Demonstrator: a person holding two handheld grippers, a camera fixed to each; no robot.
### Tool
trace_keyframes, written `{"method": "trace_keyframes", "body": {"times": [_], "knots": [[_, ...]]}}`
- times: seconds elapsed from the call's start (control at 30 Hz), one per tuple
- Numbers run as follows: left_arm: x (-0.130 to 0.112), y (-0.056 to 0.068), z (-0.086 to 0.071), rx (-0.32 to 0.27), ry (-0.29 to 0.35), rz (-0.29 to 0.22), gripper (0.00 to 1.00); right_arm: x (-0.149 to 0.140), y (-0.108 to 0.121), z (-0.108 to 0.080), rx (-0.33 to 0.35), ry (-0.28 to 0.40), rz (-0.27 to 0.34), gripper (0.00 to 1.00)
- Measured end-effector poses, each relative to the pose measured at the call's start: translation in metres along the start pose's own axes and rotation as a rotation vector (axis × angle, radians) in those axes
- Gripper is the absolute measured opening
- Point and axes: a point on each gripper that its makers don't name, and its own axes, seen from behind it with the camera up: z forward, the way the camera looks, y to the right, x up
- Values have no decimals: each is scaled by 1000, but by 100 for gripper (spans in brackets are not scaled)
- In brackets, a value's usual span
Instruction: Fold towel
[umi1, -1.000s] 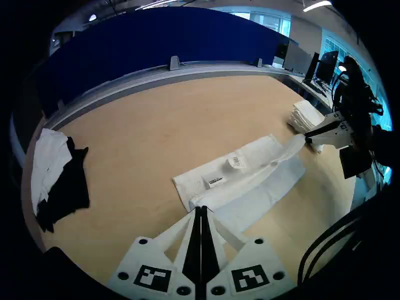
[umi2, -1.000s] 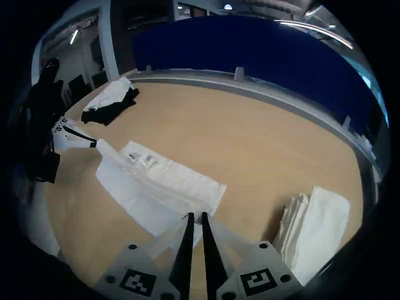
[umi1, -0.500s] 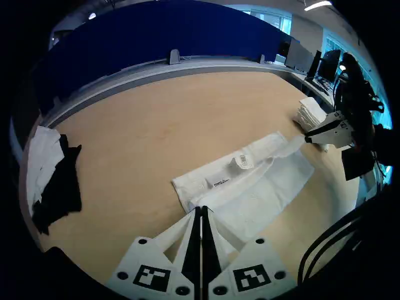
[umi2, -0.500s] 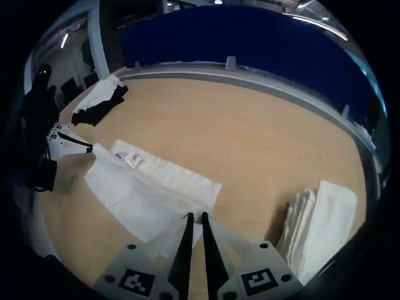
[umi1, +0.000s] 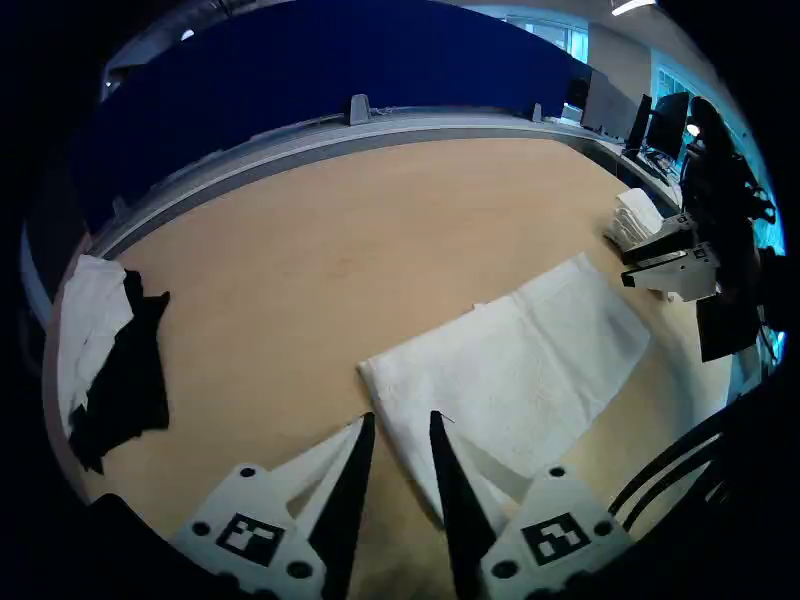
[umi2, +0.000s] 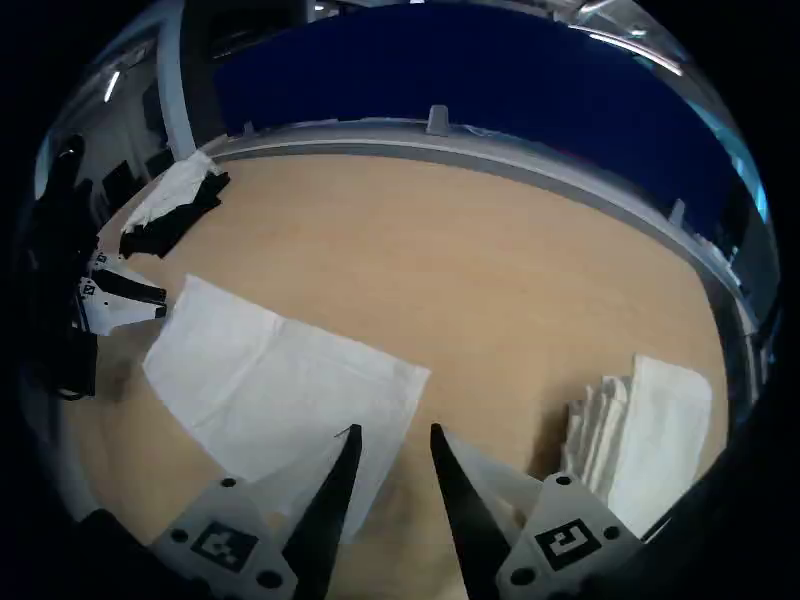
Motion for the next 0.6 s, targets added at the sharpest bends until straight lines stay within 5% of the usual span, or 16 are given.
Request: {"method": "trace_keyframes", "body": {"times": [0.17,0.6], "knots": [[2,-3,-4,6,8,4,98,-2,0,-4,-1,0,-5,92],[4,-5,-17,19,22,-6,98,-8,-4,-13,7,-2,1,99]]}}
